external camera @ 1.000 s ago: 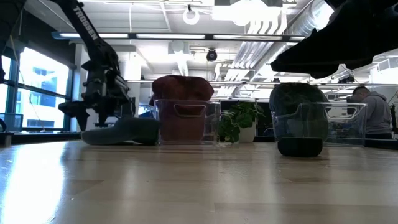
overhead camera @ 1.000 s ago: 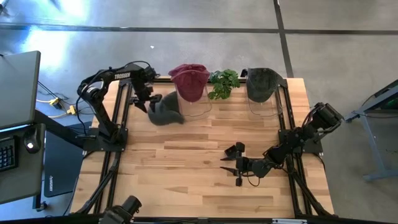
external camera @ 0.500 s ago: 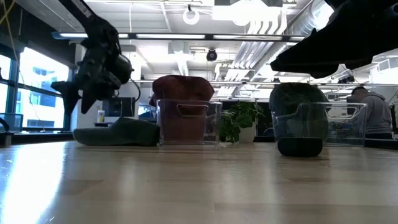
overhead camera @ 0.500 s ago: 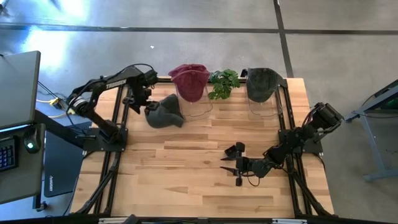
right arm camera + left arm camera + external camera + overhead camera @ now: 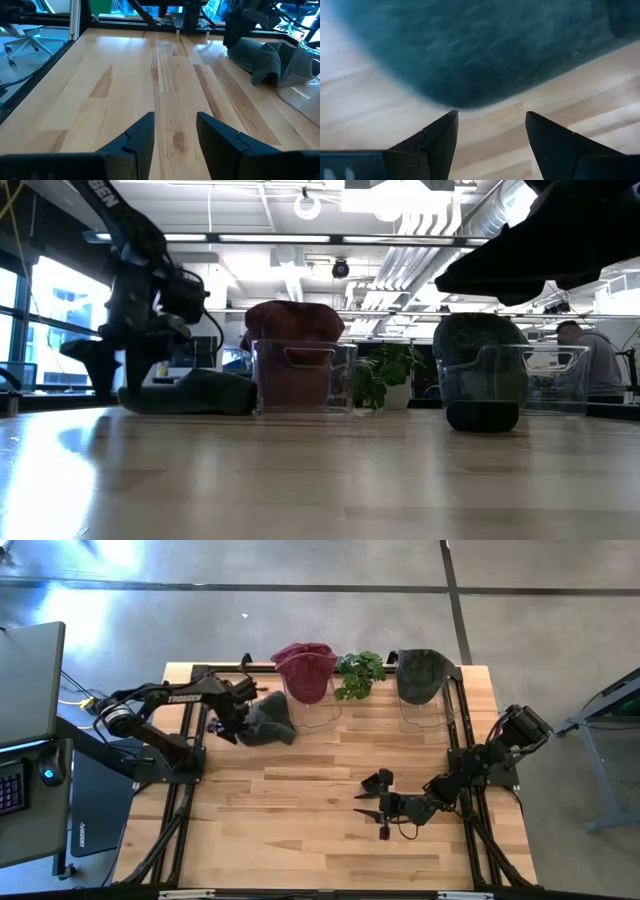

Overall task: Pick & Place hat
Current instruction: Put the black cap into the right transparent bin

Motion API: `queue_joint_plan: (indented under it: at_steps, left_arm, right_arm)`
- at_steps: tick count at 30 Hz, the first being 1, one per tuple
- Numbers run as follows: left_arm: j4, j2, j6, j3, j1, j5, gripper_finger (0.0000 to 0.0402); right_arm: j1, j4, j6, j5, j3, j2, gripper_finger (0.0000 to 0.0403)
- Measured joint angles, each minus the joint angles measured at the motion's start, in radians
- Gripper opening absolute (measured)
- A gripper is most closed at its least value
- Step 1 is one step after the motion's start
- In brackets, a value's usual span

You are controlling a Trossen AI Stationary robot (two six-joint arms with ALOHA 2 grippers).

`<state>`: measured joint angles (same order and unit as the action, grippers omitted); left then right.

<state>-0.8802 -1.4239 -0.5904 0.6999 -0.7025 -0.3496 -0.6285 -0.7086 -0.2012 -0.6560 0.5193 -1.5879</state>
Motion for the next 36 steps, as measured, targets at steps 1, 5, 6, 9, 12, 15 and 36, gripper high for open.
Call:
queue_joint_plan:
  at_steps: [1,5,6,9,12,15,36]
  left_arm:
    - [0.036,0.0,-0.004,-0.016,0.009,-0.003,0.0227]
    - [0.085,0.013,-0.025,-0.052,0.04,0.069,0.0227]
    - [0.085,0.025,-0.024,-0.057,0.046,0.099,0.0227]
    - [0.094,0.06,-0.025,-0.069,0.072,0.18,0.0227]
    - [0.109,0.104,-0.042,-0.074,0.105,0.277,0.0227]
    - [0.118,0.153,-0.025,-0.074,0.134,0.347,0.0227]
    - [0.304,0.316,-0.017,-0.074,0.159,0.421,0.0227]
  right_arm:
    - [0.0,0.0,0.0,0.002,0.0,0.0,0.0142]
    - [0.0,0.0,0.0,0.007,0.0,0.0,0.0142]
    - [0.0,0.0,0.0,0.007,0.0,0.0,0.0142]
    - [0.0,0.0,0.0,0.007,0.0,0.0,0.0142]
    - [0.0,0.0,0.001,0.007,0.0,0.0,0.0142]
    - [0.0,0.0,0.001,0.007,0.0,0.0,0.0142]
    - [0.0,0.0,0.001,0.005,0.0,0.0,0.0142]
